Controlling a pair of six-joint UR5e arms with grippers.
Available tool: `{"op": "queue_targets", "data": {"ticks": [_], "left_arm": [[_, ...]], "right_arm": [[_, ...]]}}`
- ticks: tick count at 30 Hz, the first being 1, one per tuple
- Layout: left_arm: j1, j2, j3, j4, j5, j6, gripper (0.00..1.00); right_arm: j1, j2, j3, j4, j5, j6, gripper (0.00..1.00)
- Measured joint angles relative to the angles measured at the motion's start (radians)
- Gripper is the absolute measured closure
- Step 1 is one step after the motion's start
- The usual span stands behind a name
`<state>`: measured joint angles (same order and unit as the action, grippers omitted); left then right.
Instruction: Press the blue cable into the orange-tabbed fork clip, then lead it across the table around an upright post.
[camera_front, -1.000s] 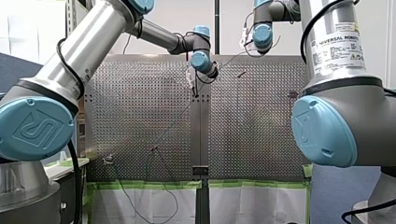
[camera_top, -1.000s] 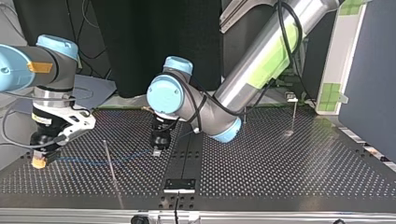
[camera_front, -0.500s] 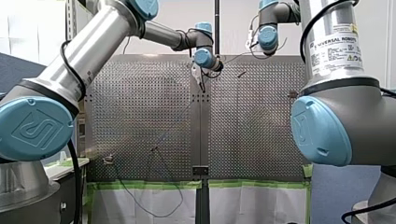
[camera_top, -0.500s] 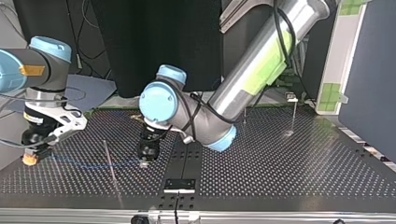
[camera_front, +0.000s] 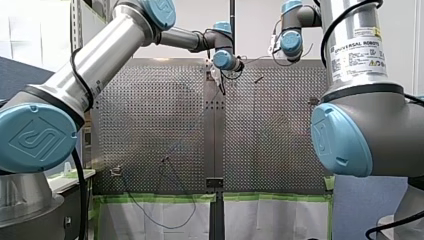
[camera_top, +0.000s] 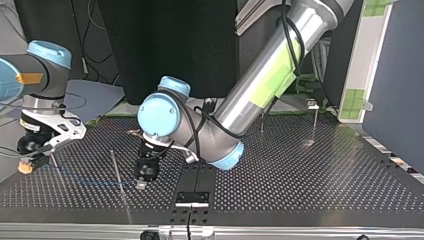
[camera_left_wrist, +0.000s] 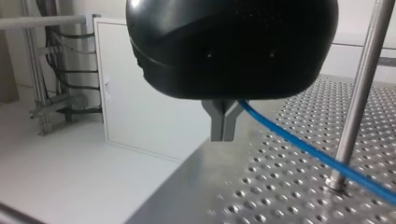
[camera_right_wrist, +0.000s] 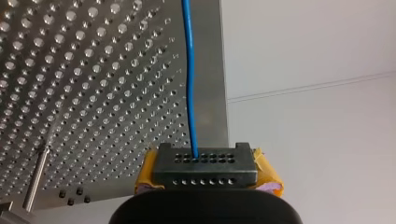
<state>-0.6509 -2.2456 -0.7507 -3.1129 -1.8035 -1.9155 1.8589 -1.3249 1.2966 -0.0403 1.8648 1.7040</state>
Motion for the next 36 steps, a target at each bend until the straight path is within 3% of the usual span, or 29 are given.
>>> {"op": "queue_targets", "data": {"ticks": [5, 12, 19, 28, 36], "left_arm": [[-0.006, -0.006, 0.011, 0.024, -0.003, 0.019, 1.00], [0.004, -0.008, -0.043, 0.082, -0.002, 0.020, 1.00], [0.008, -0.009, -0.092, 0.099, 0.000, 0.021, 1.00], [0.006, -0.043, -0.108, 0.114, 0.023, 0.032, 1.00], [0.022, -0.052, -0.098, 0.122, 0.037, 0.032, 1.00]], "right_arm": [[-0.011, 0.011, 0.007, -0.002, 0.002, 0.007, 0.98], [-0.011, 0.035, 0.008, -0.012, 0.001, 0.005, 0.98], [-0.011, 0.068, 0.008, -0.024, 0.000, 0.008, 0.98], [-0.039, 0.095, 0.006, -0.071, -0.024, 0.008, 0.98], [-0.046, 0.138, 0.001, -0.111, -0.045, 0.001, 0.98]]}}
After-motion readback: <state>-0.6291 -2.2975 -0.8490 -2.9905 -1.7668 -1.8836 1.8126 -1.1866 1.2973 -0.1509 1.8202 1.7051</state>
